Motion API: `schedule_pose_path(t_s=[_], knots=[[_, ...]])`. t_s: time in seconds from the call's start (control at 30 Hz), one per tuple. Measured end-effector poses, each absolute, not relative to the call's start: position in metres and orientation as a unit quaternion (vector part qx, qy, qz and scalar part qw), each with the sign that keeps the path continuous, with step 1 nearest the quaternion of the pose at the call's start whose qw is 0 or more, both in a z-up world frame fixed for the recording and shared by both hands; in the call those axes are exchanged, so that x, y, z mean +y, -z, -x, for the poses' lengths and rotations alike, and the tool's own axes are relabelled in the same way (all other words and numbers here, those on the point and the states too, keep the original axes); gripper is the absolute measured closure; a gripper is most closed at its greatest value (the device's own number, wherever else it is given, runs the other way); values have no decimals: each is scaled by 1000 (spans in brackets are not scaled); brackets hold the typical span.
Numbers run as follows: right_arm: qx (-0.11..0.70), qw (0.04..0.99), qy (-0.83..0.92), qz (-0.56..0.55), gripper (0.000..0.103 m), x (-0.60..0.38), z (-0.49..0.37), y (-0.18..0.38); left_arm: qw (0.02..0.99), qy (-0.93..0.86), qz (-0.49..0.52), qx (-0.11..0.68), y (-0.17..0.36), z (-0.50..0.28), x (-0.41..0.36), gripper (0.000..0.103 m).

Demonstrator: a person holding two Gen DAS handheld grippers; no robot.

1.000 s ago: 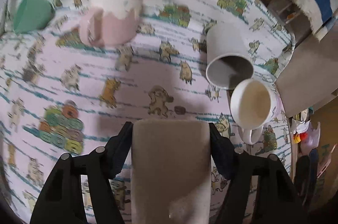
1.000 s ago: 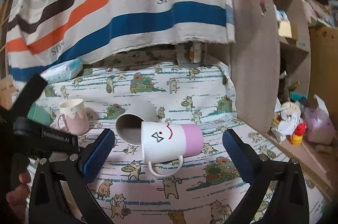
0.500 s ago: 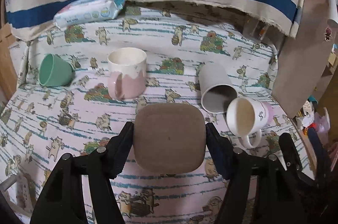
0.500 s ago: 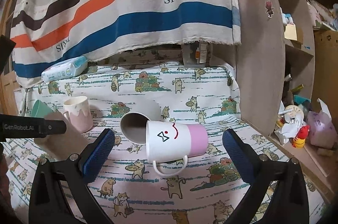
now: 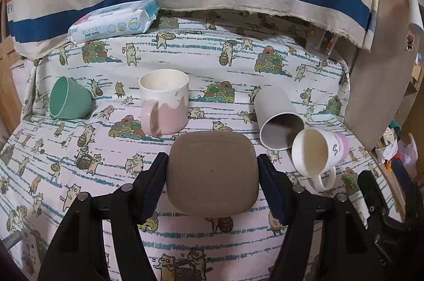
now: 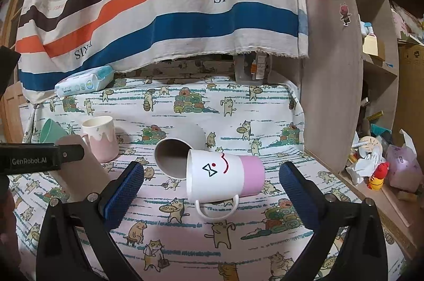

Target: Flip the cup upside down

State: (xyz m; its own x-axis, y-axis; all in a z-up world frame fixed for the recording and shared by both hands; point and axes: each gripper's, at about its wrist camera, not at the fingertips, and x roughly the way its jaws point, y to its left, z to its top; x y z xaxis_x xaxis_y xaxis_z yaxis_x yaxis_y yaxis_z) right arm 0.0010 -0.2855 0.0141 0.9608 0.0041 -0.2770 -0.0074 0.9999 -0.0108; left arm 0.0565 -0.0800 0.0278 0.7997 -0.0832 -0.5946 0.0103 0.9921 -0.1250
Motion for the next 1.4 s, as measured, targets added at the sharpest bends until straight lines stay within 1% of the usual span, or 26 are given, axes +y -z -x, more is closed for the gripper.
schedule_pose_path(t_s=[0.23, 0.43, 0.47, 0.5, 0.6, 0.63, 0.73, 0.87, 1.03, 1.4], knots=[[139, 990, -10, 7, 0, -284, 0, -14, 945, 26, 56, 322, -25, -60, -81, 37], [141, 990, -10, 14, 0, -282, -1, -13, 954, 57, 68, 285, -21, -48, -80, 36], [141, 990, -11, 14, 0, -282, -1, -13, 956, 68, 74, 276, -23, -46, -80, 29], [141, 990, -11, 13, 0, -282, 0, -13, 958, 75, 77, 264, -26, -42, -79, 18], [140, 990, -12, 13, 0, -281, 0, -13, 971, 76, 73, 215, -38, -28, -75, 4], [140, 990, -13, 13, 0, -281, 0, -13, 975, 73, 69, 198, -42, -22, -73, 3], [141, 990, -12, 12, 0, -281, 0, -13, 983, 73, 55, 158, -53, -9, -66, 1], [141, 990, -14, 14, 0, -280, 0, -13, 985, 81, 37, 150, -58, 4, -53, 1], [142, 989, -30, 19, 0, -277, 1, -13, 991, 43, 17, 124, -62, 24, -32, 1], [144, 989, -20, 20, 0, -273, 1, -13, 991, 38, 25, 125, -32, 23, 7, 1]])
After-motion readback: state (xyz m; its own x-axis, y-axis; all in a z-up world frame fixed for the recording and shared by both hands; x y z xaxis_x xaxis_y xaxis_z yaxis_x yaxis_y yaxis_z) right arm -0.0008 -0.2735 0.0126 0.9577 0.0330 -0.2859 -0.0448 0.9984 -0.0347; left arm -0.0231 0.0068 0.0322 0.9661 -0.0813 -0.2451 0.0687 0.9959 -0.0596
